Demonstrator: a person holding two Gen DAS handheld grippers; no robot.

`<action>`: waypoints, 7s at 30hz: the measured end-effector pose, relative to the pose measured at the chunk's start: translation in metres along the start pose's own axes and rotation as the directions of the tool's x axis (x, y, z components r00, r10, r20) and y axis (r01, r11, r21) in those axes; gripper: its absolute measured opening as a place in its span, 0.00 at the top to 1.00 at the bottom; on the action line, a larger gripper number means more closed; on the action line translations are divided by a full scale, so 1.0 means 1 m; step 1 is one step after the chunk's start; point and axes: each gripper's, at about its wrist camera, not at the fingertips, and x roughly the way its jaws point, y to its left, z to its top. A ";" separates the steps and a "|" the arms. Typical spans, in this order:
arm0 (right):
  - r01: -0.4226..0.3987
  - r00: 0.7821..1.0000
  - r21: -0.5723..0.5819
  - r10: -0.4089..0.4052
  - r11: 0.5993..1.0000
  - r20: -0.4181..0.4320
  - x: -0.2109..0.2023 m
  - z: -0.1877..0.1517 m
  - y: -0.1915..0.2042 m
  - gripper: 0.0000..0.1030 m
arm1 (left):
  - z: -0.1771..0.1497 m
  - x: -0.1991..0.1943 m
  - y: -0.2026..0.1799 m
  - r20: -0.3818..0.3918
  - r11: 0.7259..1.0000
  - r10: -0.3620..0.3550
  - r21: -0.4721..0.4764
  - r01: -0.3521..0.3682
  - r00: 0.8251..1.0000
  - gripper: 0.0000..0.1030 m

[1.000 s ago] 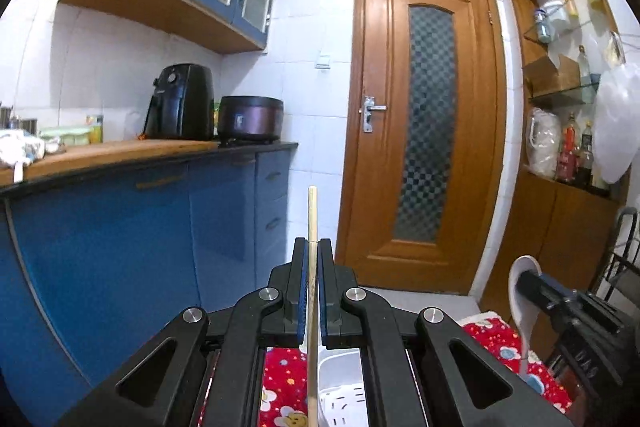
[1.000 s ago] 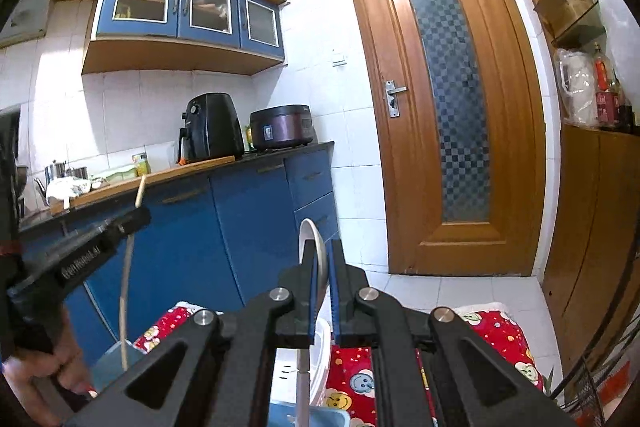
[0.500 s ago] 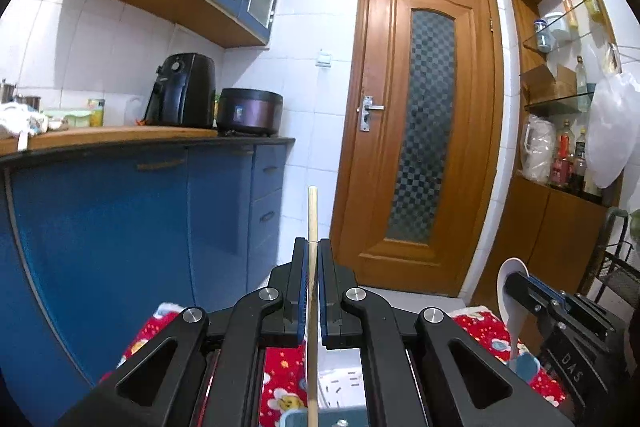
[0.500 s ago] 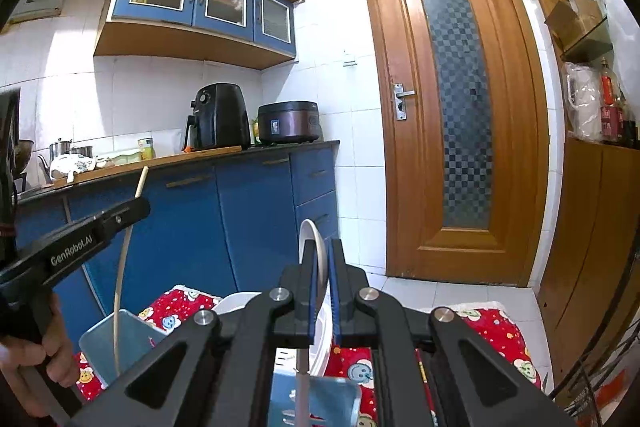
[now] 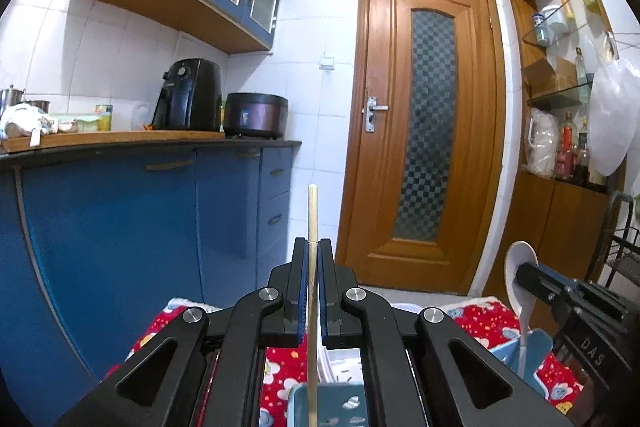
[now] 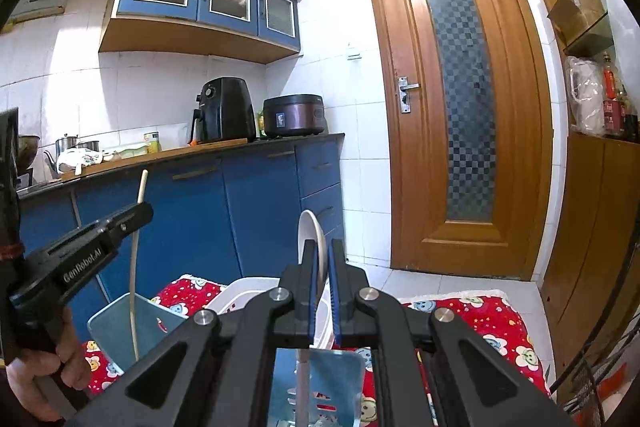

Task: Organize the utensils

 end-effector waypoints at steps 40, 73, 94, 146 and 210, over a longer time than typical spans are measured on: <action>-0.020 0.993 0.054 0.027 0.998 -0.117 -0.095 0.003 0.015 0.57 | 0.013 -0.090 0.001 -0.214 0.993 -0.103 0.038 0.114 0.971 0.57; -0.061 0.810 0.164 0.145 0.985 -0.568 -0.106 -0.103 0.027 0.73 | -0.104 -0.116 0.017 -0.626 0.995 -0.079 0.001 0.101 0.776 0.57; -0.094 0.663 0.376 0.340 0.922 -0.667 -0.063 -0.127 0.020 0.75 | -0.143 -0.095 0.005 -0.739 0.983 -0.137 -0.019 0.183 0.660 0.86; -0.229 0.892 0.292 0.320 0.929 -0.320 -0.135 -0.027 0.036 0.97 | -0.041 -0.155 0.011 -0.384 0.945 -0.328 -0.131 0.300 0.863 0.96; -0.123 0.914 0.392 0.258 0.912 -0.313 -0.019 0.022 -0.030 0.97 | 0.014 0.010 -0.007 -0.325 0.986 -0.166 -0.055 0.157 0.931 0.96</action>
